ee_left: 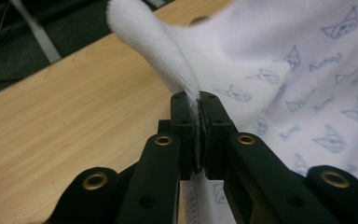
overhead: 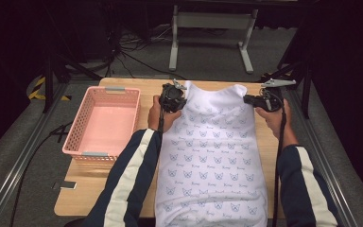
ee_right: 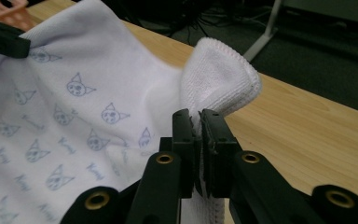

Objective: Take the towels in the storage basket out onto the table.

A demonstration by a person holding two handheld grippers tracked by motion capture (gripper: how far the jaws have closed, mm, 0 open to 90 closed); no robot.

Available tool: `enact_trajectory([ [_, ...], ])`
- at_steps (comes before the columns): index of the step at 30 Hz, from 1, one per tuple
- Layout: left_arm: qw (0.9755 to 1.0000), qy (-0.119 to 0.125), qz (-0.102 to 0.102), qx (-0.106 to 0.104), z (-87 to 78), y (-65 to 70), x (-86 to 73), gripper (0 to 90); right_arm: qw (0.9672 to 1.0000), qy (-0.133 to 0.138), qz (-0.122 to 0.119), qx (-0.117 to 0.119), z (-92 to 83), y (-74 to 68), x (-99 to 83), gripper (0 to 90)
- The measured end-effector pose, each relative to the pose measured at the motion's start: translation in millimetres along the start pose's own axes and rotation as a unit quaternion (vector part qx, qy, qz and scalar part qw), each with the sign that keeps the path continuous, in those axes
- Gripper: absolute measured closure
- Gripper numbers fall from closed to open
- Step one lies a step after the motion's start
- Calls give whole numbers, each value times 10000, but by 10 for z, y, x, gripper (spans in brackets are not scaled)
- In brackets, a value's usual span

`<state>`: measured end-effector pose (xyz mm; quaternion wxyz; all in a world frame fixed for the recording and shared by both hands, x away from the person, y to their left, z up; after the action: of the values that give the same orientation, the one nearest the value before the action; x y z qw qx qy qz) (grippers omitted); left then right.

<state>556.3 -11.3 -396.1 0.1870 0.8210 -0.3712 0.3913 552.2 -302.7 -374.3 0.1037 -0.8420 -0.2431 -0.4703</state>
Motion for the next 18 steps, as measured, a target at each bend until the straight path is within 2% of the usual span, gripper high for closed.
enact_trajectory([
  [3,9994,72,280,-212,-225,226,-49,858,9996,171,-121,185,-238,-101,-33,847],
  [4,9994,72,280,-212,-225,226,-49,858,9996,171,-121,185,-238,-101,-33,847],
  [5,9988,66,350,-323,-308,300,-93,858,9990,241,-258,264,-338,-167,-63,847],
  [6,9977,126,453,-479,-400,404,-173,858,9979,306,-348,444,-466,-282,-143,847],
  [7,9969,112,525,-568,-450,478,-253,858,9974,319,-433,479,-509,-323,-177,846],
  [9,9965,162,523,-632,-483,525,-302,859,9960,356,-522,623,-626,-429,-270,846],
  [10,9955,136,576,-735,-533,596,-392,859,9960,356,-522,623,-626,-429,-270,846],
  [11,9944,116,729,-754,-569,653,-461,859,9949,388,-536,760,-709,-488,-332,846],
  [12,9937,162,748,-813,-614,713,-534,858,9939,371,-608,844,-771,-538,-384,846],
  [13,9921,231,750,-976,-657,767,-605,858,9906,369,-785,1057,-902,-645,-500,846],
  [14,9906,221,949,-961,-729,854,-745,857,9889,344,-834,1177,-951,-691,-546,845],
  [15,9887,247,949,-1134,-771,919,-836,857,9871,254,-1004,1223,-1013,-748,-616,845],
  [16,9887,247,949,-1134,-771,919,-836,857,9871,254,-1004,1223,-1013,-748,-616,845],
  [17,9856,182,1013,-1344,-821,1010,-991,857,9848,154,-1151,1290,-1077,-808,-695,845],
  [18,9835,134,1116,-1417,-845,1049,-1069,855,9783,29,-1318,1599,-1166,-903,-830,844],
])
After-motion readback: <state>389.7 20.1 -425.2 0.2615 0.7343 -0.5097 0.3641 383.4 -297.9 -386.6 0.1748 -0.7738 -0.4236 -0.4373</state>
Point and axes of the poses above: each handheld gripper's, and its own axes: z roughly forward along the jaws, x roughly out of its top, y roughly to its right, the point moved 6 cm from there along z, roughly forward along the jaws, and after that the axes turned 6 degrees about -x, right-handed, at the moved point
